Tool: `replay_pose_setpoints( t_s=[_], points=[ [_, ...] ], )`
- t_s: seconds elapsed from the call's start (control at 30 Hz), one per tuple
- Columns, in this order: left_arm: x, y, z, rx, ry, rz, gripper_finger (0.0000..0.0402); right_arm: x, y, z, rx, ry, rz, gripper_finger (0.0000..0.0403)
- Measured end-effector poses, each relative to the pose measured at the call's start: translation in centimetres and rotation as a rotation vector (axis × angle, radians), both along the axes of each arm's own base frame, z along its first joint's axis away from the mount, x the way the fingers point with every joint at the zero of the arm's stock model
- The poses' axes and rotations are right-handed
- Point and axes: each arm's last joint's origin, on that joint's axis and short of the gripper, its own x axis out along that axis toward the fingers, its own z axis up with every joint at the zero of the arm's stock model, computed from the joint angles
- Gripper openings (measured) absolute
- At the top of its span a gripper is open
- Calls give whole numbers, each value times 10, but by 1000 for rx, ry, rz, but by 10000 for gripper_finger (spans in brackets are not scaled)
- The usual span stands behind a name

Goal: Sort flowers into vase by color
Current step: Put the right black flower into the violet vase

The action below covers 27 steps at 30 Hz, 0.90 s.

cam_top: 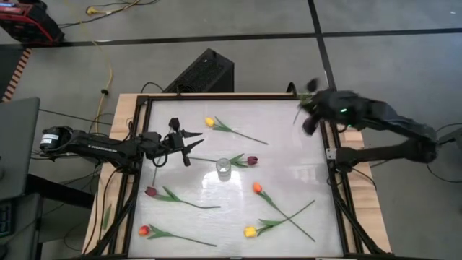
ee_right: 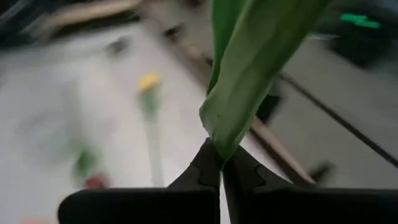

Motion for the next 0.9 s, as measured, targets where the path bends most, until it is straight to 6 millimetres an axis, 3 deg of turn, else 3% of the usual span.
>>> replay_pose_setpoints(
  t_s=[0.17,0.37,0.6,0.9],
  points=[
    [0,0,0,3,1,0,96,-35,-9,-3,11,-98,-262,27],
    [0,0,0,-8,-4,1,96,-50,-21,-10,2,-76,-432,27],
    [0,0,0,-18,-8,1,96,-54,-29,-2,-14,-55,-444,27],
    [0,1,0,-16,-5,5,96,-66,-24,10,-7,-50,-472,27]
  ],
)
